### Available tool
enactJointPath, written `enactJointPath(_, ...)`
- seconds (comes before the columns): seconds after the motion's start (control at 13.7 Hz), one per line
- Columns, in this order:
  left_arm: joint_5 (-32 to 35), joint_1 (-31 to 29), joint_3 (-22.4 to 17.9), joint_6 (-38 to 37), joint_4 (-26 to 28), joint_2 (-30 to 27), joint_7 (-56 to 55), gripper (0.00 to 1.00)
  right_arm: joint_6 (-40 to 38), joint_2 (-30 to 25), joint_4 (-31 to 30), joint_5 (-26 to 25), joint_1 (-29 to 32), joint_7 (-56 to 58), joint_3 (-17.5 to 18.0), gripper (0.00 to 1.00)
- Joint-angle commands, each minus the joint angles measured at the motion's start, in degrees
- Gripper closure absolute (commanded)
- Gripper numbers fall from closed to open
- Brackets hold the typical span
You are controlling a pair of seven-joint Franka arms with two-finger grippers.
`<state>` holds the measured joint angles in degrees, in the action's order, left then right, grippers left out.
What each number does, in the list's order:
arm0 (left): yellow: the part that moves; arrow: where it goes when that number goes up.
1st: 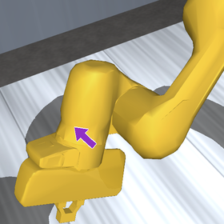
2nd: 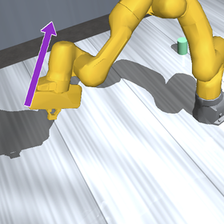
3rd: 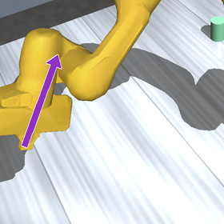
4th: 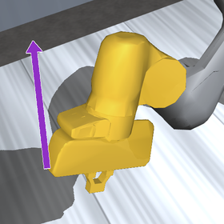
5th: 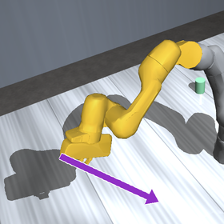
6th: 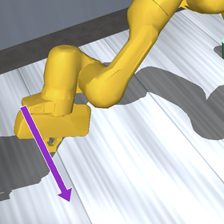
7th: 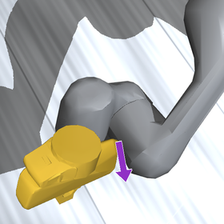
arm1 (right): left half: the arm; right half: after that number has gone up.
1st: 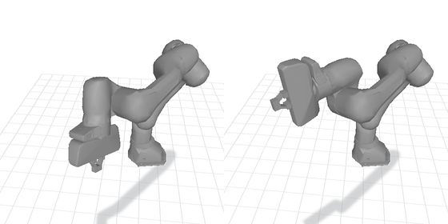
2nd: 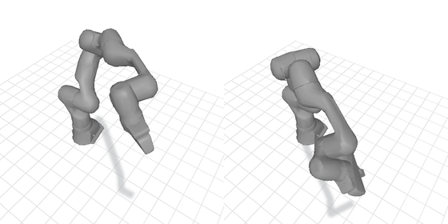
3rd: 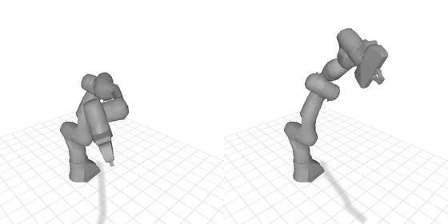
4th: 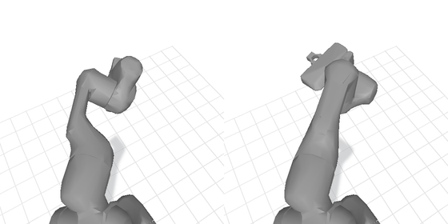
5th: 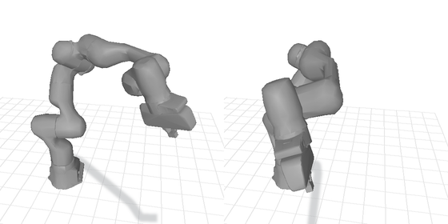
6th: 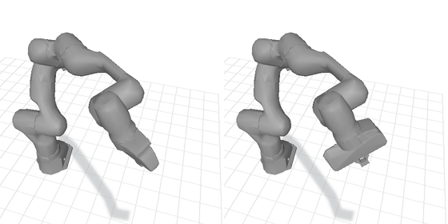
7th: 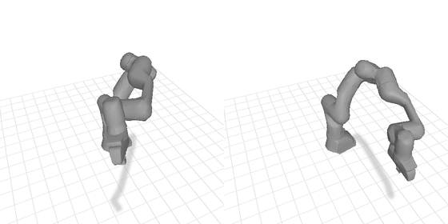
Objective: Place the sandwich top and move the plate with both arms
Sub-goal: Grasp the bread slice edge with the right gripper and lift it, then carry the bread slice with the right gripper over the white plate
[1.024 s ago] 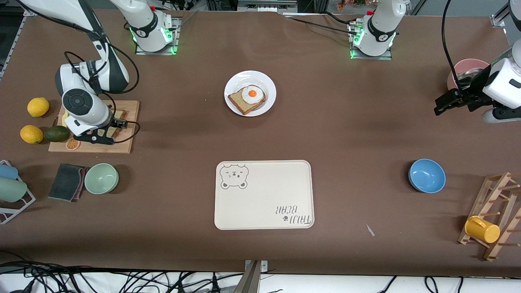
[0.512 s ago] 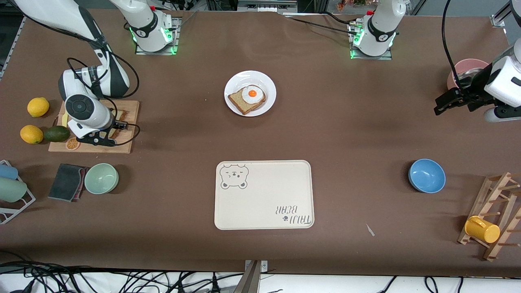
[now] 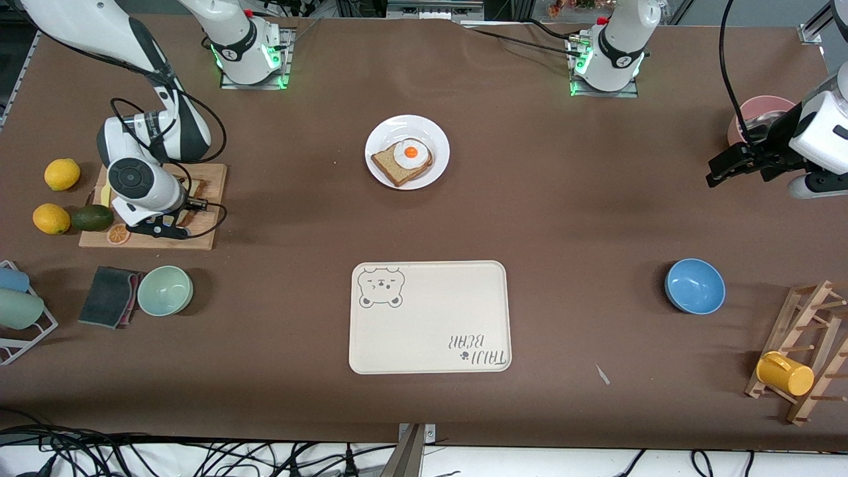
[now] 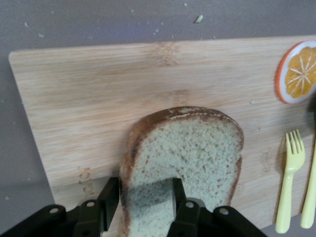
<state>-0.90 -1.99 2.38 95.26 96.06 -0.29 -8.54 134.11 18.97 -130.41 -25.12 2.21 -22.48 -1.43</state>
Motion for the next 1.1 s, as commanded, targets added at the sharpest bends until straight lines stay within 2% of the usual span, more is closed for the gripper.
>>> enactJointPath(0.0,-1.5,-0.4,-0.2,-1.6,-1.0,-0.3,1.5,0.0,0.8,0.1,-0.7,-1.4,0.6,-1.0,0.1,0.69)
enactJointPath(0.15,-1.5,-0.5,-0.3,-1.7,-1.0,-0.3,1.5,0.0,0.6,0.5,-0.6,-1.3,0.6,-1.0,0.1,0.86)
enactJointPath(0.22,-1.5,-0.5,-0.3,-1.7,-1.0,-0.2,1.5,0.0,0.4,0.3,-0.5,-1.3,0.6,-1.0,0.1,1.0)
enactJointPath(0.59,-1.6,-0.6,-0.4,-1.7,-0.8,-0.2,1.6,0.0,0.1,-0.8,0.3,-1.2,0.4,-0.9,0.5,1.0)
enactJointPath(0.73,-1.7,-0.7,-0.4,-1.7,-0.9,0.0,1.6,0.0,-2.8,-1.4,2.3,-1.2,0.2,-0.5,1.2,1.0)
enactJointPath(1.02,-1.7,-0.6,-0.4,-1.6,-1.0,0.0,1.6,0.0,-25.4,-1.1,16.2,-0.8,0.0,-1.1,8.4,1.0)
